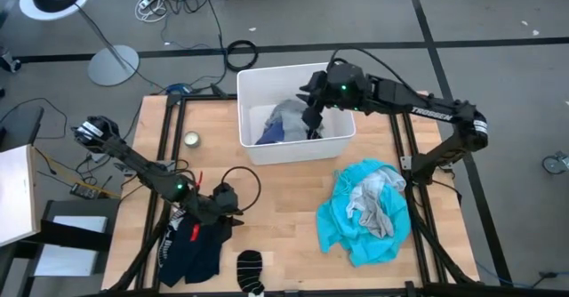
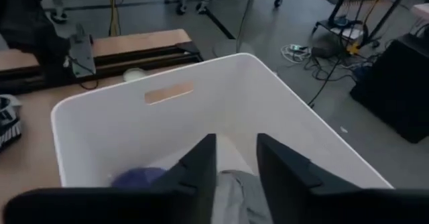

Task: Sort clothes
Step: Put the black sock into the white laundry organizer

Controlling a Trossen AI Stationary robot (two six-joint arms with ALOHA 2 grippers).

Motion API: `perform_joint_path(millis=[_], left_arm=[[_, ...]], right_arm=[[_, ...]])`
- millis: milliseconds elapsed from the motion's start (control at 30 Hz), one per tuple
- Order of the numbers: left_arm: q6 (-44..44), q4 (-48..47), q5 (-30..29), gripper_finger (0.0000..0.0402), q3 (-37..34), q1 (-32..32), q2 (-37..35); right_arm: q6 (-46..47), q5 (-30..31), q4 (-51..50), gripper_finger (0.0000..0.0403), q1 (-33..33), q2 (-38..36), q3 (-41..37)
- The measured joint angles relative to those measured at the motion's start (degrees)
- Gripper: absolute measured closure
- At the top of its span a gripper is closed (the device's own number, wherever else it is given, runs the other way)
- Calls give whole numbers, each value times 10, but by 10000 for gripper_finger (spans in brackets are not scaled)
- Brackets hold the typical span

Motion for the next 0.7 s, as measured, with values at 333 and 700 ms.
perform_joint_path(millis=[333,700], left_arm=[[2,35,3,245,0,-28,15],[2,99,30,245,39,-80,158]], right_arm=[[66,-43,-112,242,40,-89,1],[147,-12,-233,245,178,-124,1]])
